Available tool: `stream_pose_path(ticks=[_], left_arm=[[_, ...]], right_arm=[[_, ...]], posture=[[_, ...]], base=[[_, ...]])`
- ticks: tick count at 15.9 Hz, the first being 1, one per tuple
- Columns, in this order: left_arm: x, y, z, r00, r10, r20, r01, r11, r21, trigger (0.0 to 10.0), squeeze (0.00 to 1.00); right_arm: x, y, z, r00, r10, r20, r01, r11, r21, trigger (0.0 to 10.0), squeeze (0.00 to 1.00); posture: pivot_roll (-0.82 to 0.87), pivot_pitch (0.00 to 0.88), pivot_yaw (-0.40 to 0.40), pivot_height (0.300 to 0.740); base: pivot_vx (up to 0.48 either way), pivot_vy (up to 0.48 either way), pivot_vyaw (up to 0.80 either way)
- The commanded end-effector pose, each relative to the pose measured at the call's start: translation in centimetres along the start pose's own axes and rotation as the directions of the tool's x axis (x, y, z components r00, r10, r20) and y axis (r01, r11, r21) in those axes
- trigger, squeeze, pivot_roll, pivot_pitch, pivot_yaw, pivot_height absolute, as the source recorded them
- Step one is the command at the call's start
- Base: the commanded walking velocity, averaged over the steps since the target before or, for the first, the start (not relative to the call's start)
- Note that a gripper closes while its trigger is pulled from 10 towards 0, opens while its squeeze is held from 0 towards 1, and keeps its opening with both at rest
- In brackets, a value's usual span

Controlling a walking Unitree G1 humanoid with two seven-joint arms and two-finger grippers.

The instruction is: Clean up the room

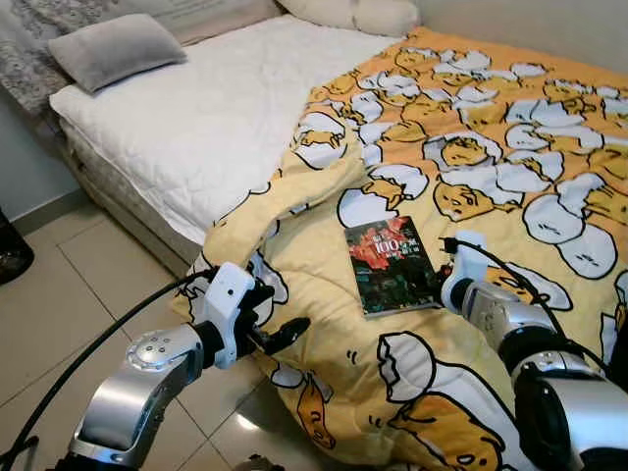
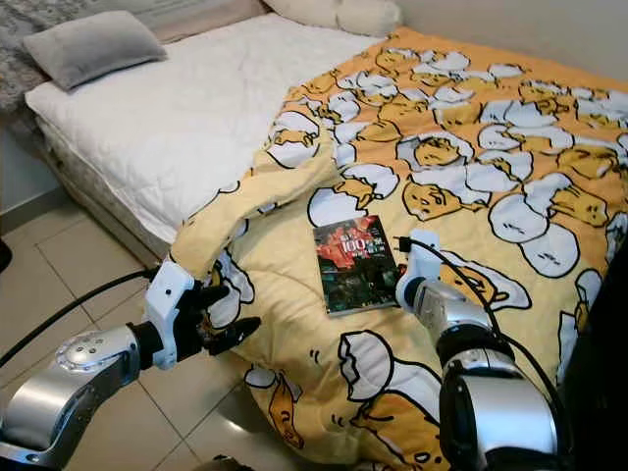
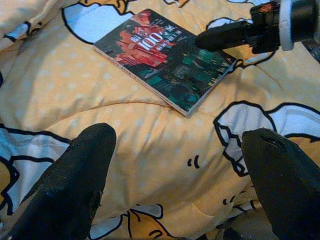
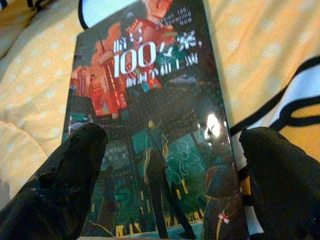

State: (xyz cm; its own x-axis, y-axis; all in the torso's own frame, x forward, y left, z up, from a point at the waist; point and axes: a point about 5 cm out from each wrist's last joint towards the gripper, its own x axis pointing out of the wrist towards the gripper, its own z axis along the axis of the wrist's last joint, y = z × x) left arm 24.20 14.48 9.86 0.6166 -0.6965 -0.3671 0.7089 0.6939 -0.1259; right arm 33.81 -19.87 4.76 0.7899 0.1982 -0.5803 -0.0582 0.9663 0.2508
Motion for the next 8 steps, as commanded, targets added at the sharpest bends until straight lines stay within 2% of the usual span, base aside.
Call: stream_pose_path(ticks=[1,2,3,4,6,8], left_arm=[[0.0,-0.3,0.5,0.999,-0.046,-0.015,0.047,0.998,0.039,10.0,0.00],[0.0,-0.3,0.4,0.999,-0.049,-0.024,0.050,0.998,0.047,10.0,0.00],[0.1,-0.4,0.2,0.997,-0.058,-0.048,0.060,0.997,0.053,10.0,0.00],[0.0,-0.5,0.1,0.997,-0.052,-0.058,0.055,0.997,0.060,10.0,0.00],[-0.1,-0.5,0.0,0.998,-0.045,-0.054,0.048,0.998,0.051,10.0,0.00],[-0.2,-0.6,-0.1,0.997,-0.047,-0.061,0.050,0.997,0.051,10.0,0.00]], right_arm=[[0.0,-0.1,0.1,1.000,0.005,-0.023,-0.005,1.000,0.009,10.0,0.00],[0.0,-0.1,0.1,1.000,0.010,-0.026,-0.010,1.000,0.017,10.0,0.00],[-0.1,0.0,0.2,0.999,0.040,-0.026,-0.038,0.997,0.066,10.0,0.00],[-0.3,-0.1,0.8,0.995,0.103,0.002,-0.102,0.982,0.161,10.0,0.00],[-0.4,-0.1,1.1,0.990,0.138,0.013,-0.138,0.974,0.178,10.0,0.00],[-0.6,0.0,1.1,0.982,0.189,0.014,-0.187,0.954,0.233,10.0,0.00]], posture=[[0.04,0.071,0.068,0.740],[0.04,0.071,0.068,0.740],[0.04,0.084,0.071,0.740],[0.04,0.092,0.071,0.740],[0.04,0.097,0.071,0.740],[0.05,0.112,0.072,0.740]], base=[[0.000,0.000,0.00],[0.000,0.000,0.00],[0.000,0.000,0.00],[0.000,0.000,0.00],[0.000,0.000,0.00],[0.000,0.000,0.00]])
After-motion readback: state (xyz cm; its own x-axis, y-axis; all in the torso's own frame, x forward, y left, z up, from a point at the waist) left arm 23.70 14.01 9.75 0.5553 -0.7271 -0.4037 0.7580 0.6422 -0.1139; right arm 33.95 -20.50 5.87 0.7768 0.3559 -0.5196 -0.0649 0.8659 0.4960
